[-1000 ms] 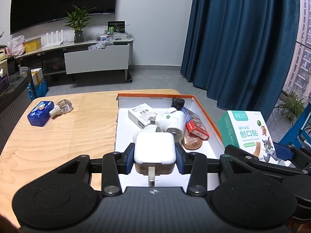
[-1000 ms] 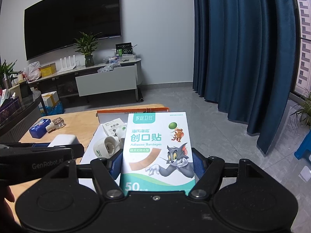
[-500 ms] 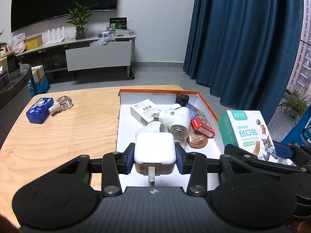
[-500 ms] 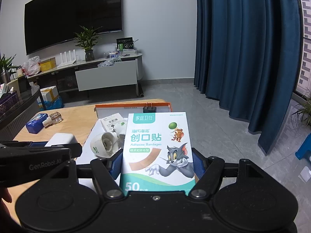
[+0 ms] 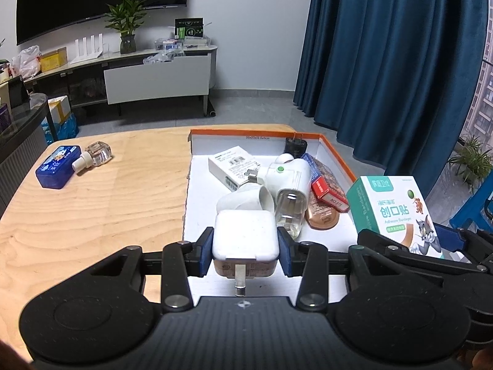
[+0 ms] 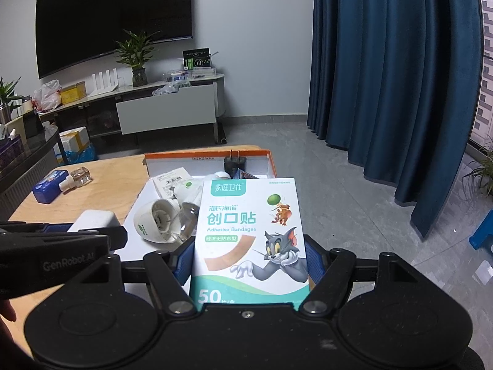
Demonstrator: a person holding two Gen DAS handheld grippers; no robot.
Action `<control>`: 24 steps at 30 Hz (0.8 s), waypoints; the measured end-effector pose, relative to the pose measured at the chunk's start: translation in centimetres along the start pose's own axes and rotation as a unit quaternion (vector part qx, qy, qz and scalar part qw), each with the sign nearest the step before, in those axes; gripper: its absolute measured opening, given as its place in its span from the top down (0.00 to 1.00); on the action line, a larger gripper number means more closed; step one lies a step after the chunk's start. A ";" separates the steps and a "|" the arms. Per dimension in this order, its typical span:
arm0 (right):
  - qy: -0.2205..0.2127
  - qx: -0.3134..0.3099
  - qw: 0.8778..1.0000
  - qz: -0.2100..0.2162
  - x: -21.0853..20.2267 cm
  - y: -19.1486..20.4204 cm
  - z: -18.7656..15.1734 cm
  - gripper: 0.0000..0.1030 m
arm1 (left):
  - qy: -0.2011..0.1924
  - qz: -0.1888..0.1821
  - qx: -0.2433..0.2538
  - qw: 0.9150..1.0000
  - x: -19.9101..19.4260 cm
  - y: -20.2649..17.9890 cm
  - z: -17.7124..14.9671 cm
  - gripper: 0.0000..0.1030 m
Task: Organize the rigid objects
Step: 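Carry the charger with left tool while right tool carries teal box over box, then release the teal box with right tool while left tool releases charger into box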
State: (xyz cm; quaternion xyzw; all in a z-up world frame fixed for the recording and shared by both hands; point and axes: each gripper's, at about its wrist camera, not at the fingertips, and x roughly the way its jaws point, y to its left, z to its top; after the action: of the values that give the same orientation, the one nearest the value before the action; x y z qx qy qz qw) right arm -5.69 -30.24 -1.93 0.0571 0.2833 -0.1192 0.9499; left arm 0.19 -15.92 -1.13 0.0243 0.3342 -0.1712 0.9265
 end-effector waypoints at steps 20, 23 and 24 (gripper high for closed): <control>0.027 0.000 1.000 -0.001 1.9 0.1 -0.5 0.18 | 0.018 0.000 0.002 1.000 1.3 0.1 -0.6 0.59; 0.028 0.000 1.000 0.000 2.1 0.1 -0.5 0.18 | 0.021 -0.001 0.002 1.000 1.5 0.1 -0.7 0.59; 0.028 0.000 1.000 0.000 2.1 0.1 -0.5 0.18 | 0.022 0.000 0.002 1.000 1.5 0.1 -0.7 0.59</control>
State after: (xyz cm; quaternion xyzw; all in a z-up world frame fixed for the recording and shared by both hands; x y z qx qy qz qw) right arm -4.25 -30.46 -3.46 0.0599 0.3100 -0.1178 0.9415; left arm 0.87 -16.21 -2.62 0.0302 0.3538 -0.1719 0.9189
